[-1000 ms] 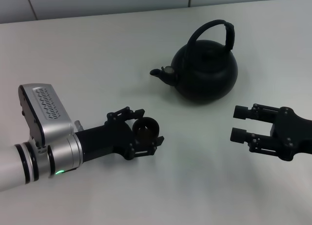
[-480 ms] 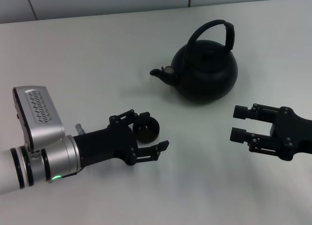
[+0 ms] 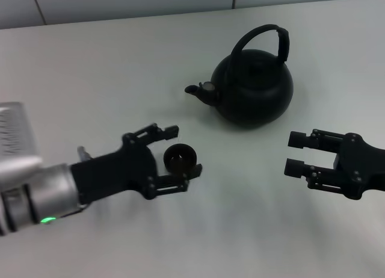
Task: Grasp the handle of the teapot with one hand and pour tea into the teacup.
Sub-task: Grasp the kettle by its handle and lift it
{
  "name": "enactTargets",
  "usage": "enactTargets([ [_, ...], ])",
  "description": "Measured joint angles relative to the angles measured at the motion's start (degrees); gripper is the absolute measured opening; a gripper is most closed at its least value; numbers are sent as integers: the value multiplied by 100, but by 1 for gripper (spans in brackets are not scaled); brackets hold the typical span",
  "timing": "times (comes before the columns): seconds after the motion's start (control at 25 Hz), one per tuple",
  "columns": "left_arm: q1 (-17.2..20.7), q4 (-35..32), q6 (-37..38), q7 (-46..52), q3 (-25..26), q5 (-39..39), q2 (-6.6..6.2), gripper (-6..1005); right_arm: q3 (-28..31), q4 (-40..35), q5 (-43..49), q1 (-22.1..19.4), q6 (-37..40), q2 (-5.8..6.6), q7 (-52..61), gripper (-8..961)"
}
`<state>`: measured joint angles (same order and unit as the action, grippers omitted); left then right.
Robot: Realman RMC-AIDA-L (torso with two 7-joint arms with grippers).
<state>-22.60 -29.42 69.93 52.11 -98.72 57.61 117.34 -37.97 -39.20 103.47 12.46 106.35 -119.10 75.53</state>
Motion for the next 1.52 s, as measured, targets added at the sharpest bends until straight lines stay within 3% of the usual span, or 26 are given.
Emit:
enactTargets([
  [0.12,75,-99,994,85,311,121,-361,870,0,0,0,-7,0,0,-16,668],
  [0.2,75,-99,994,85,311,121,-361,870,0,0,-1,-7,0,0,-28,668],
  [0.24,78,-317,1655,529,778,895,-644,870,7,0,-1,-6,-12,0,-33,668],
  [0.36,79,-482,1916,816,1100,1415,-736,870,50,0,13,10,-154,0,-36,668],
  [0.44,93,-894,2210,1457,1904,2579,-811,870,59,0,15,14,-284,-1,-38,668],
  [0.72,206,-1478,2184,1836,2655,3769,-731,869,150,129,-20,29,-667,-22,-40,668],
  [0.8,230,-1715,2173,1928,2976,4385,-582,867,268,182,-29,33,-718,-24,-54,668],
  [1.0,241,-2010,2174,1978,3225,5029,-406,860,751,540,-65,23,-957,-24,-513,668],
  [1.52,239,-2047,2171,1930,3323,5105,-336,859,1163,963,-82,20,-1051,-19,-885,669],
])
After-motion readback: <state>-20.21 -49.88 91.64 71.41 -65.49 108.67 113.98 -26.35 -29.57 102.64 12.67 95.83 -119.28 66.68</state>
